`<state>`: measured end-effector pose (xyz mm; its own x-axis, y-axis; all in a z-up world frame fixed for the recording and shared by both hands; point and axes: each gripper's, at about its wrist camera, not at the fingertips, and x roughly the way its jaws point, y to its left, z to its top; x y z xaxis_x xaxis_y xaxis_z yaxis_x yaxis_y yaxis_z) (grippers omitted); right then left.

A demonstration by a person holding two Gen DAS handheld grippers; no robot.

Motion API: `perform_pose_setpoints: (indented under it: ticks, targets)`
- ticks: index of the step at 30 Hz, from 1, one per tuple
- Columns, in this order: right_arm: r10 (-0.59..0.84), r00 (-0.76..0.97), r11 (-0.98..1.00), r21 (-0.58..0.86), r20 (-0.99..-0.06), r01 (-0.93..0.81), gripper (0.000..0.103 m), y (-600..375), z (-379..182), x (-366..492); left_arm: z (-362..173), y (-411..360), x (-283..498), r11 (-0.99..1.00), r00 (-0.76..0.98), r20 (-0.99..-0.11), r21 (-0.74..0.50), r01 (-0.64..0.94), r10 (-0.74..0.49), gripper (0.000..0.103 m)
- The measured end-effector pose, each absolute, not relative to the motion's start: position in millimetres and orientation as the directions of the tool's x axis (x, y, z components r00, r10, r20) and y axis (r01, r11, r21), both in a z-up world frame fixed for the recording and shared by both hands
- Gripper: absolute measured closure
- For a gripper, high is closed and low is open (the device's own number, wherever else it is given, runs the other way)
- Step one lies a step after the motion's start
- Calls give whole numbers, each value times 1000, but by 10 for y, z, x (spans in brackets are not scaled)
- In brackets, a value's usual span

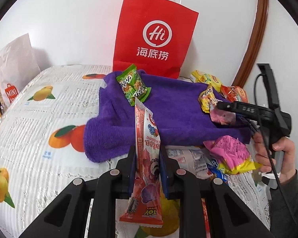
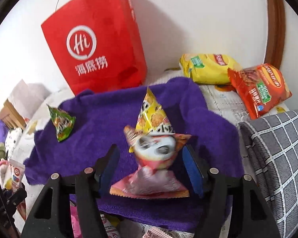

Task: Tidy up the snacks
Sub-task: 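Lower the panda packet onto the towel with the right tool while the left tool holds the candy stick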

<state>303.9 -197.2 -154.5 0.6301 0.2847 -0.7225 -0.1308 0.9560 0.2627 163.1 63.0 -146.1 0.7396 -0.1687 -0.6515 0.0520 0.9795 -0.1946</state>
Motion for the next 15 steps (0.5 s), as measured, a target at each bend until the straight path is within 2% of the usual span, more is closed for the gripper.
perform_pose_setpoints:
  ticks: [5, 12, 15]
  targets:
    - [328, 649, 933, 344, -687, -107, 38, -2104, -1472, 3021, -1283, 646, 1844, 972, 726, -660, -229, 53, -195, 83]
    - [334, 657, 925, 368, -676, -92, 38, -2154, -1437, 3001, -949, 523, 2297, 980, 757, -631, -191, 60, -170, 83]
    - [339, 655, 922, 378, -675, -88, 38, -2163, -1429, 3003, -913, 450, 2510, 989, 768, -629, -138, 46, -123, 83]
